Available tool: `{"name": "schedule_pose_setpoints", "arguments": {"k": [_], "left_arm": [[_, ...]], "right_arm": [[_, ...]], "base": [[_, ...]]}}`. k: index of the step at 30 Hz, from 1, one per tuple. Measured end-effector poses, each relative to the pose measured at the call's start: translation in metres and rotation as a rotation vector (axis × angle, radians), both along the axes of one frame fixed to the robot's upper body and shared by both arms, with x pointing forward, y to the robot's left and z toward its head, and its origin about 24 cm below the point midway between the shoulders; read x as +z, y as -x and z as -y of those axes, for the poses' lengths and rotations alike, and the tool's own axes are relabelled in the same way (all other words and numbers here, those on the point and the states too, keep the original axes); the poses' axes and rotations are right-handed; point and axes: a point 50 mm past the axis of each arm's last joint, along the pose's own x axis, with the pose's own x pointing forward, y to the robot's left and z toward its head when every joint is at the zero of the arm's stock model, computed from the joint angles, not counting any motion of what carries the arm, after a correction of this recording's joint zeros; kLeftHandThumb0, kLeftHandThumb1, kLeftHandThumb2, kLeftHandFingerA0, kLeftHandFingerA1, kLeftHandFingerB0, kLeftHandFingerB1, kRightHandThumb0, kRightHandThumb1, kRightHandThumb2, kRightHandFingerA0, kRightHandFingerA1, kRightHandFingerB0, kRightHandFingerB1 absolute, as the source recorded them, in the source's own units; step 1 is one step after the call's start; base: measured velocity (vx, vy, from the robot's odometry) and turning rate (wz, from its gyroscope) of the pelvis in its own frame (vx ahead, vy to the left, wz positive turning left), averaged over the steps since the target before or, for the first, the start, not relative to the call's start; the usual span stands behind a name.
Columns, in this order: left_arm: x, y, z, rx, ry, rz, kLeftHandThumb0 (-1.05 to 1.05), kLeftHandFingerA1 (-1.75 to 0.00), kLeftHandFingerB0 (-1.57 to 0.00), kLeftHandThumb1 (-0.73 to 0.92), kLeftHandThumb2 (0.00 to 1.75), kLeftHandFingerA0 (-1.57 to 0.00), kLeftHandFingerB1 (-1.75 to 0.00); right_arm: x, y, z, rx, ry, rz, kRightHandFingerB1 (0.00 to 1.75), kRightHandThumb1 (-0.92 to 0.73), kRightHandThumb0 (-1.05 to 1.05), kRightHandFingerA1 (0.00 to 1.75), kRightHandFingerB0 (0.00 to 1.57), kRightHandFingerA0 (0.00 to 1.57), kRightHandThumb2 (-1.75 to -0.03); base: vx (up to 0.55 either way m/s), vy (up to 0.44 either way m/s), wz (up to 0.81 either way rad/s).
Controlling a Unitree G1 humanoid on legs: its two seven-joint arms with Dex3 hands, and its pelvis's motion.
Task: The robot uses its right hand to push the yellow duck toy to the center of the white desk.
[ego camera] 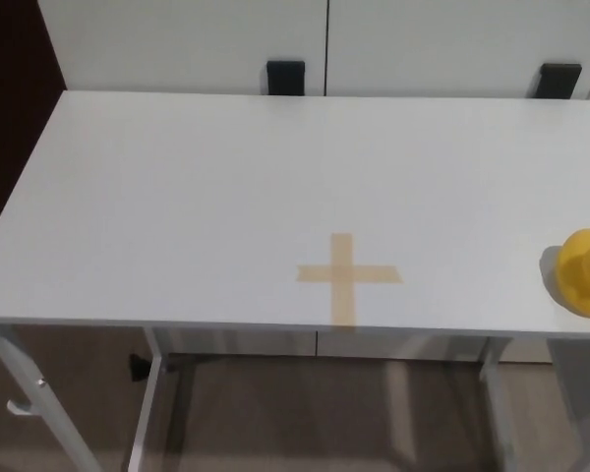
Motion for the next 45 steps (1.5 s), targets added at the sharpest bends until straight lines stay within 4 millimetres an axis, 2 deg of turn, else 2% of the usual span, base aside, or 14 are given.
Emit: {"name": "schedule_pose_setpoints", "arguments": {"k": [2,3,4,10,11,12,13,14,15,26,28,41,42,45], "left_arm": [[0.000,0.001,0.000,0.004,-0.002,-0.002,-0.12,-0.86,-0.89,0.58,0.89,-0.84,-0.90],[0.000,0.001,0.000,0.006,-0.003,-0.002,-0.13,-0.87,-0.91,0.56,0.91,-0.84,-0.93],[0.000,0.001,-0.001,0.009,-0.003,0.000,-0.14,-0.86,-0.92,0.59,0.86,-0.85,-0.93],[0.000,0.002,-0.001,0.009,-0.004,-0.001,-0.13,-0.84,-0.87,0.60,0.85,-0.84,-0.91],[0.000,0.002,-0.001,0.010,-0.004,-0.001,-0.14,-0.84,-0.87,0.59,0.83,-0.85,-0.91],[0.000,0.002,-0.001,0.012,-0.004,0.001,-0.14,-0.84,-0.87,0.59,0.83,-0.85,-0.91],[0.000,0.002,-0.001,0.013,-0.004,0.001,-0.14,-0.84,-0.86,0.58,0.84,-0.84,-0.91],[0.000,0.003,-0.001,0.016,-0.003,0.000,-0.14,-0.84,-0.86,0.58,0.84,-0.84,-0.91],[0.000,0.003,-0.001,0.017,-0.003,0.000,-0.11,-0.85,-0.89,0.56,0.89,-0.84,-0.92],[0.001,0.003,-0.002,0.010,-0.006,-0.005,-0.11,-0.83,-0.88,0.57,0.84,-0.85,-0.88],[0.000,0.003,-0.002,0.007,-0.006,-0.008,-0.12,-0.82,-0.87,0.57,0.87,-0.84,-0.89],[0.000,0.002,-0.001,-0.007,-0.007,-0.012,-0.11,-0.85,-0.86,0.55,0.93,-0.82,-0.91],[0.000,0.002,-0.001,-0.007,-0.007,-0.012,-0.12,-0.86,-0.88,0.57,0.89,-0.86,-0.91],[0.000,0.002,-0.001,-0.006,-0.006,-0.012,-0.12,-0.84,-0.87,0.57,0.88,-0.84,-0.90]], "right_arm": [[0.005,-0.004,0.004,-0.014,0.001,0.036,0.52,-0.57,-0.71,0.65,0.03,0.19,-0.93],[0.006,-0.005,0.005,-0.017,0.002,0.043,0.55,-0.49,-0.41,0.56,0.00,0.01,-1.06],[0.011,-0.009,0.009,-0.026,0.009,0.069,0.53,-0.81,-0.78,0.75,0.00,0.01,-0.63],[0.050,-0.048,0.028,-0.030,0.059,0.256,0.50,-0.87,-0.86,0.64,0.01,0.00,-0.66],[0.055,-0.054,0.029,-0.022,0.069,0.278,0.51,-0.71,-0.92,0.59,0.03,0.00,-1.08],[0.070,-0.069,0.031,0.004,0.095,0.335,0.51,-0.71,-0.92,0.59,0.03,0.00,-1.08],[0.074,-0.074,0.032,0.010,0.100,0.350,0.49,-0.86,-0.85,0.63,0.06,0.01,-0.66],[0.091,-0.094,0.031,0.048,0.123,0.424,0.49,-0.86,-0.85,0.63,0.06,0.01,-0.66],[0.098,-0.101,0.030,0.062,0.131,0.451,0.52,-0.68,-0.87,0.57,0.03,0.01,-1.06],[0.182,-0.189,-0.027,0.354,0.223,0.744,0.21,-0.78,-0.75,0.21,0.03,0.02,-0.95],[0.180,-0.204,-0.047,0.416,0.195,0.772,0.18,-0.88,-0.84,0.21,0.05,0.03,-1.22],[0.139,-0.233,-0.091,0.520,0.077,0.694,0.27,-0.83,-0.86,0.37,0.12,0.01,-1.21],[0.133,-0.235,-0.094,0.526,0.064,0.680,0.26,-0.92,-0.81,0.34,0.07,0.06,-0.79],[0.119,-0.238,-0.103,0.534,0.027,0.657,0.26,-0.92,-0.79,0.35,0.08,0.05,-0.80]], "base": [[0.00,0.000,0.00],[0.00,0.000,0.00],[0.00,0.000,0.00],[0.00,0.000,0.00],[0.00,0.000,0.00],[0.00,0.000,0.00],[0.00,0.000,0.00],[0.00,0.000,0.00],[0.00,0.000,0.00],[0.00,0.000,0.01],[0.00,0.000,0.00],[0.00,0.000,0.00],[0.00,0.000,0.00],[0.00,0.000,0.00]]}}
